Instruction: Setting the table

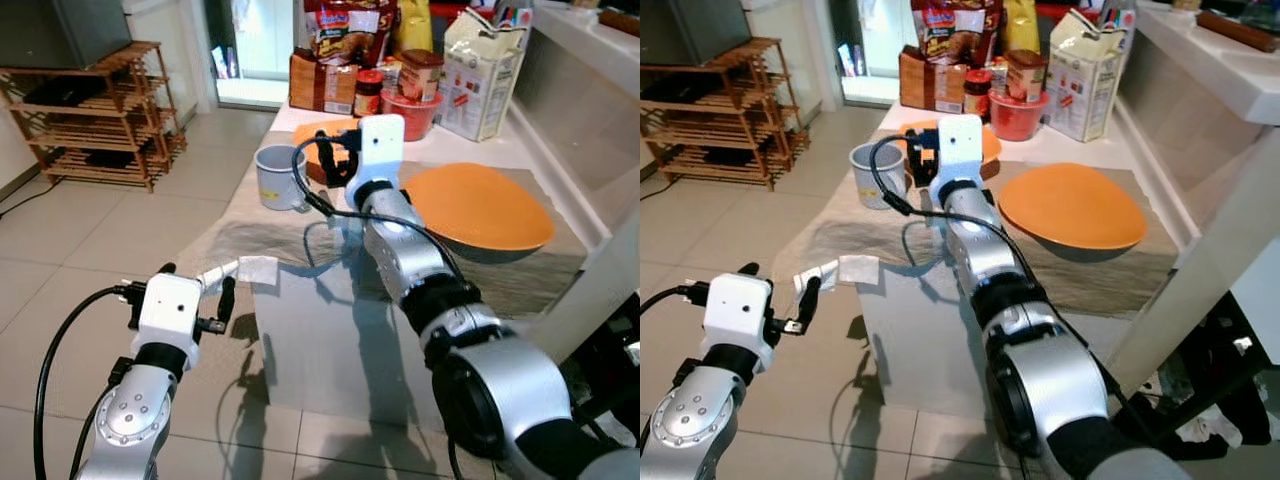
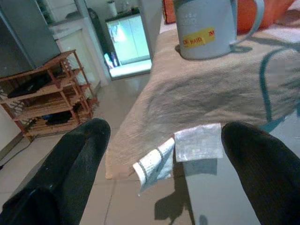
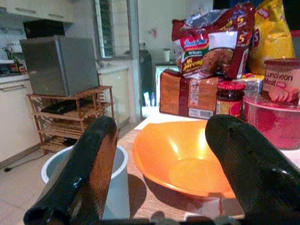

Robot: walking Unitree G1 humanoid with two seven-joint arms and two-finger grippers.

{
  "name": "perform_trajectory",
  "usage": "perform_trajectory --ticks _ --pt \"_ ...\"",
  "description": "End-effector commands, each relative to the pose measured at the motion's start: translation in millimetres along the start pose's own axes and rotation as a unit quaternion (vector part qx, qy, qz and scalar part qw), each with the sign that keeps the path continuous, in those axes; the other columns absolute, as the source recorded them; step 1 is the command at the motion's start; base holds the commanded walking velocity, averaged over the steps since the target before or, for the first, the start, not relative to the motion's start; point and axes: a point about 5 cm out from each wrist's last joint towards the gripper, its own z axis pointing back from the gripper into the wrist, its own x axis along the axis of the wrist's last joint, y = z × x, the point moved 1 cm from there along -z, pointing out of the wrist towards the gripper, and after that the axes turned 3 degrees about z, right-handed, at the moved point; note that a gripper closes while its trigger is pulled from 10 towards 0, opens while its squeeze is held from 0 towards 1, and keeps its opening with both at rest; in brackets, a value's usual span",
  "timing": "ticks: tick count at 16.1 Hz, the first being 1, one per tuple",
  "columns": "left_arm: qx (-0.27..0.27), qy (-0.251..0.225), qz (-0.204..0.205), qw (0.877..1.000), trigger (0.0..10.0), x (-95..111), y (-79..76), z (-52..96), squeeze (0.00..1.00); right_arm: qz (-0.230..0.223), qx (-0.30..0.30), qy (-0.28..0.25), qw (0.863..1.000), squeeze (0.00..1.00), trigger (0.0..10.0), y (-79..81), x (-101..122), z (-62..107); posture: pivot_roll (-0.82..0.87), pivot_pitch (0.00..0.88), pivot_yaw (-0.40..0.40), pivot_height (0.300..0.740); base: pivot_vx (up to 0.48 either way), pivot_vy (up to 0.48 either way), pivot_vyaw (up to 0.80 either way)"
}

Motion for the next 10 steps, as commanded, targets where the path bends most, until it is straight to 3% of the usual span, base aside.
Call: perform_trajectory --ticks 1,10 --pt "0.003 -0.002 -0.008 1.000 10.0 4 2.7 4.3 0.00 -0.002 0.007 0.011 1.000 0.00 10.0 5.9 1 -2.1 0.23 0.000 -0.006 0.740 0.000 0.000 0.00" --pt "0.001 -0.009 -0.015 1.000 10.0 13 7.8 10.1 0.00 -0.003 0.039 0.043 0.998 0.00 10.0 21.6 4 -7.5 0.25 0.017 0.006 0.740 0.000 0.000 0.00"
